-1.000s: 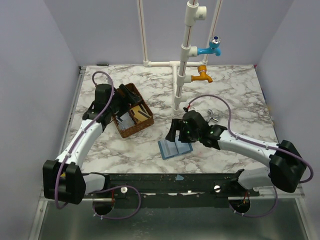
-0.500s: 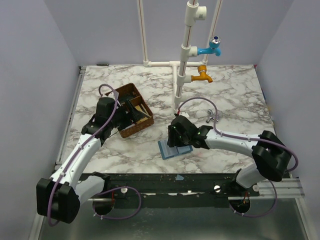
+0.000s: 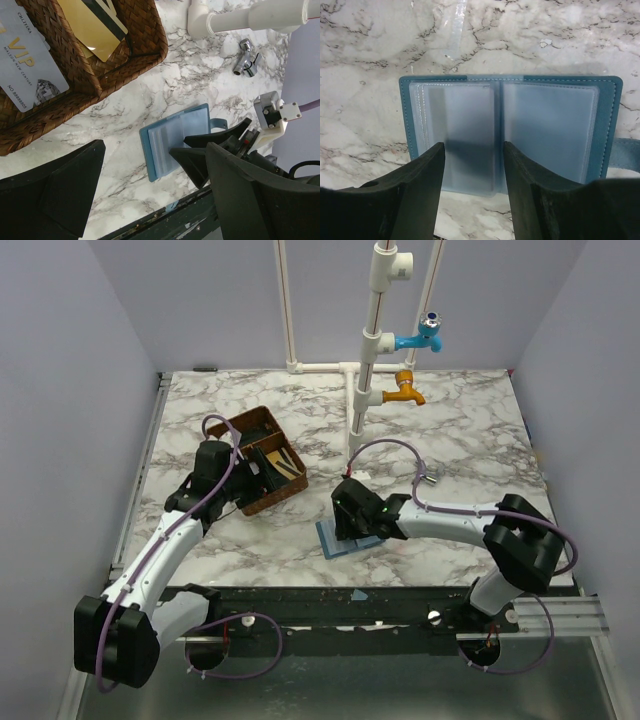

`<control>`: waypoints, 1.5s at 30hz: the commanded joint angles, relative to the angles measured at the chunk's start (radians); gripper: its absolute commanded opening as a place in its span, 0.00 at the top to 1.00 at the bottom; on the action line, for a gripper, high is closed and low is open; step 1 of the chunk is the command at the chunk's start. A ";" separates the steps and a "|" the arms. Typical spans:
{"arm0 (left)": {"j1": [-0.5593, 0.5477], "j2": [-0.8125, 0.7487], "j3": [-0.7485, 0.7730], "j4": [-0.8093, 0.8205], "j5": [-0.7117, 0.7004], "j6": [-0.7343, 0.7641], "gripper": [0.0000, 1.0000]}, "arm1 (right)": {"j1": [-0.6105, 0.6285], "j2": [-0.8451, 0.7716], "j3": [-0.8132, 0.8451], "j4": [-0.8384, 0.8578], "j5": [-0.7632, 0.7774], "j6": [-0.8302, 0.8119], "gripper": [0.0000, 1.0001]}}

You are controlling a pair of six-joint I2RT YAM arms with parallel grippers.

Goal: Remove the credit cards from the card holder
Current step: Remove the credit card from the card holder.

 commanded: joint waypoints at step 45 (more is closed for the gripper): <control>-0.344 0.342 0.047 0.091 0.116 0.068 0.95 | -0.091 -0.091 -0.336 0.320 -0.212 0.346 0.99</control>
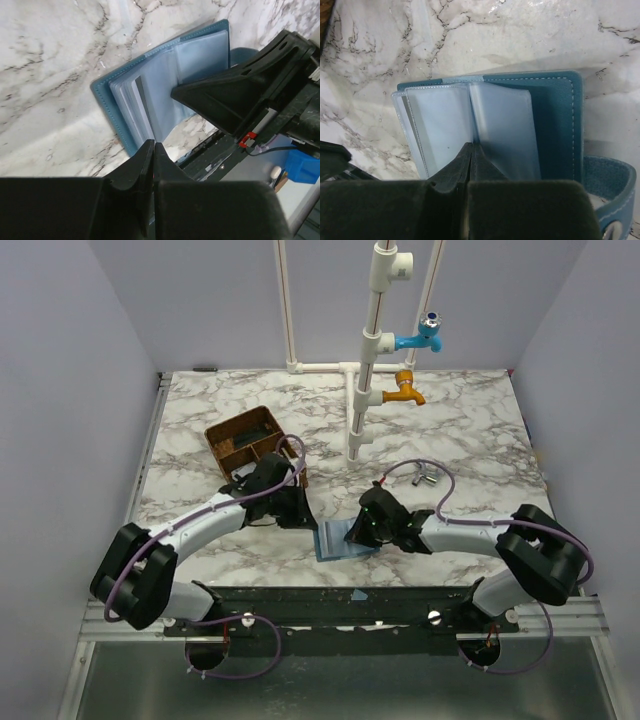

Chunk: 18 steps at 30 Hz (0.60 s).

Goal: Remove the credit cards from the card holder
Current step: Remove the credit card from the card holder.

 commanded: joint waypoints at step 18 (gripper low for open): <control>-0.084 0.232 0.078 0.100 -0.030 -0.007 1.00 | -0.090 0.021 -0.166 0.139 -0.171 0.047 0.99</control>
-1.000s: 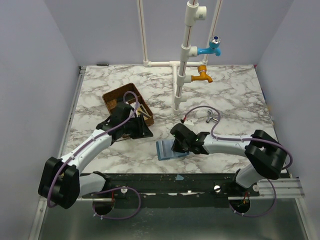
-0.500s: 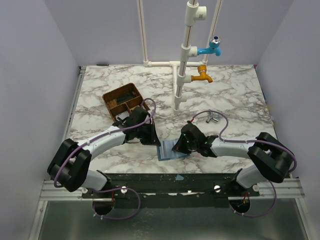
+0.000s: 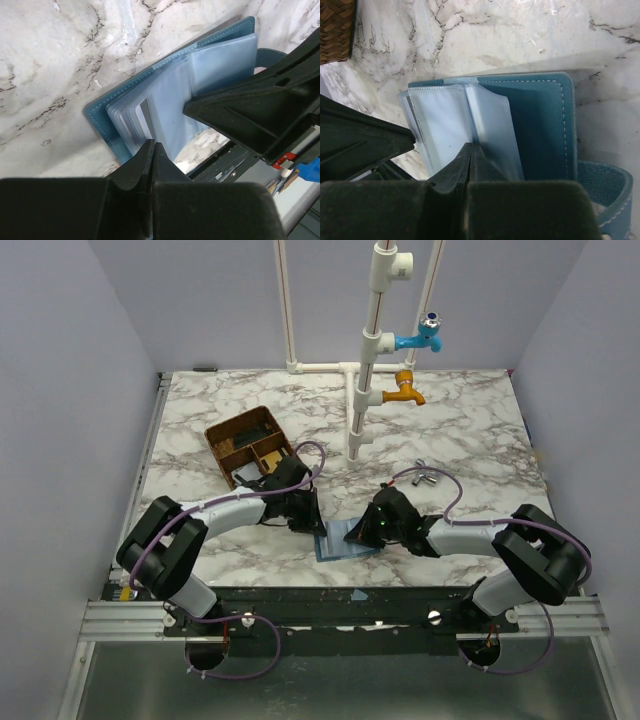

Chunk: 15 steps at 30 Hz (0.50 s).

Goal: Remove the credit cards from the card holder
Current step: Remove the credit card from the card holder.

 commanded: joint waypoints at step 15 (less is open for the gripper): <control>-0.008 0.092 0.048 -0.022 -0.113 0.022 1.00 | -0.030 -0.009 -0.075 -0.081 -0.001 0.015 0.99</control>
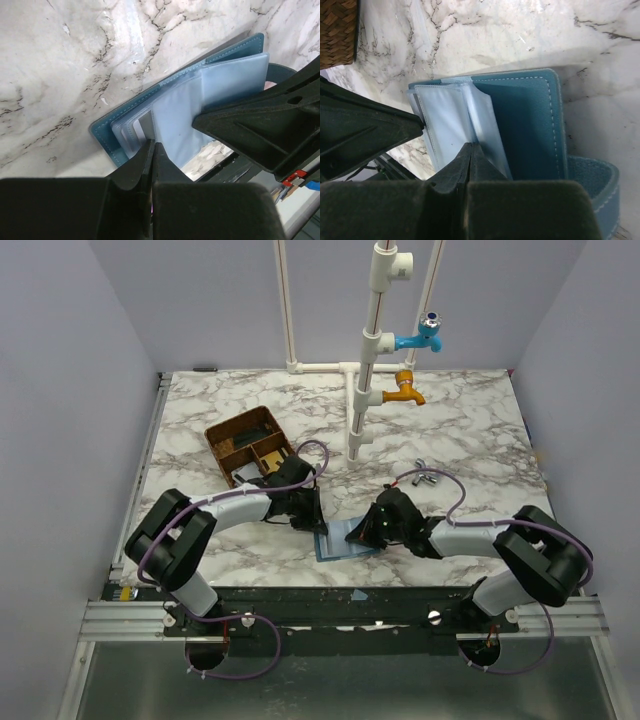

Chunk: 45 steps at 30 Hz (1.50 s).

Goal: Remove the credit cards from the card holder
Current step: Remove the credit card from the card holder.

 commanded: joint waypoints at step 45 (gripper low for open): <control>-0.151 0.075 0.202 -0.199 -0.210 0.105 1.00 | -0.019 0.009 0.005 -0.144 0.008 -0.082 0.98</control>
